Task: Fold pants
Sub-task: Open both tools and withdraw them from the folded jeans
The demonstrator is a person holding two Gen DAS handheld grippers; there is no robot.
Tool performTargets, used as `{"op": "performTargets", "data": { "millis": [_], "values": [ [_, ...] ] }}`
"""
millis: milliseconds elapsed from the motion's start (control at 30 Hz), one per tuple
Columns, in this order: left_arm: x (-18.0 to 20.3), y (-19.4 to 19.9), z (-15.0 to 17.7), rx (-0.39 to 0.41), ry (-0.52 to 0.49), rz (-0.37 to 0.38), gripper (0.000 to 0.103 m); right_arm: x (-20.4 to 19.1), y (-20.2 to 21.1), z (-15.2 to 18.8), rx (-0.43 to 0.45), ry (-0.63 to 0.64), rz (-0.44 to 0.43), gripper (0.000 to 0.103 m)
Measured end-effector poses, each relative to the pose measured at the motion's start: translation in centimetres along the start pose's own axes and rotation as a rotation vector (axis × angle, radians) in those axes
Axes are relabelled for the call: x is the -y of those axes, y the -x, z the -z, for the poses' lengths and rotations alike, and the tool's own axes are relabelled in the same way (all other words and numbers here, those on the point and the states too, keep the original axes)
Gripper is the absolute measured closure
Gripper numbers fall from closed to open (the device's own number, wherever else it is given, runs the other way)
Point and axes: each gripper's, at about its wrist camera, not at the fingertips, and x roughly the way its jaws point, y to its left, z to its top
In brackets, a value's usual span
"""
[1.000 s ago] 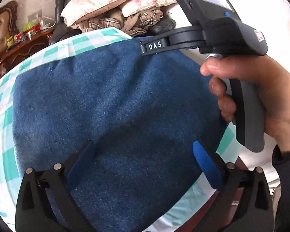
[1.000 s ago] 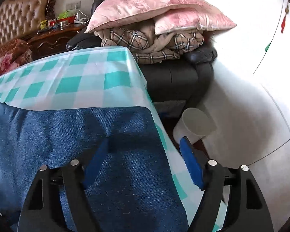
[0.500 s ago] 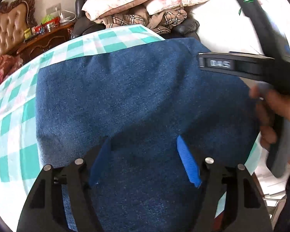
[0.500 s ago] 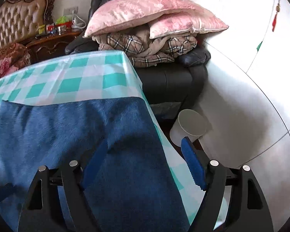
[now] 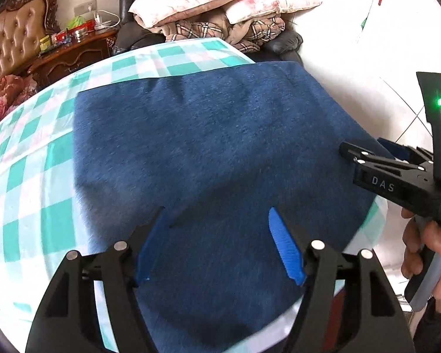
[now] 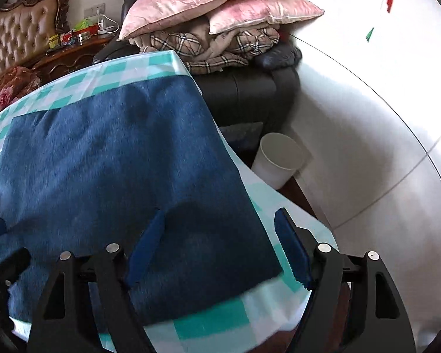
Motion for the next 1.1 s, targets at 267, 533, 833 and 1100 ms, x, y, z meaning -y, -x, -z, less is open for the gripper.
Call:
{"op": "performTargets", "data": {
  "millis": [267,533,833,1100],
  "values": [
    [-0.8,4.7,2.9,0.03,-0.006,-0.001,0.022,0.8,3.5,2.9,-0.009,-0.037,0.026,0.029],
    [-1.6,11.9,3.8,0.141,0.01,0.012,0.002,0.0,11.3,4.9,0.062,-0.088,0.008,0.027],
    [-2.1,16.3,3.1,0.216,0.061,0.07,0.002,-2.0,15.5,5.1,0.114,-0.064,-0.027,0.027],
    [-2.5,15.9,2.8,0.21,0.073,0.068,0.002,-1.9,15.4,4.7,0.114,-0.064,-0.016,0.027]
  ]
}}
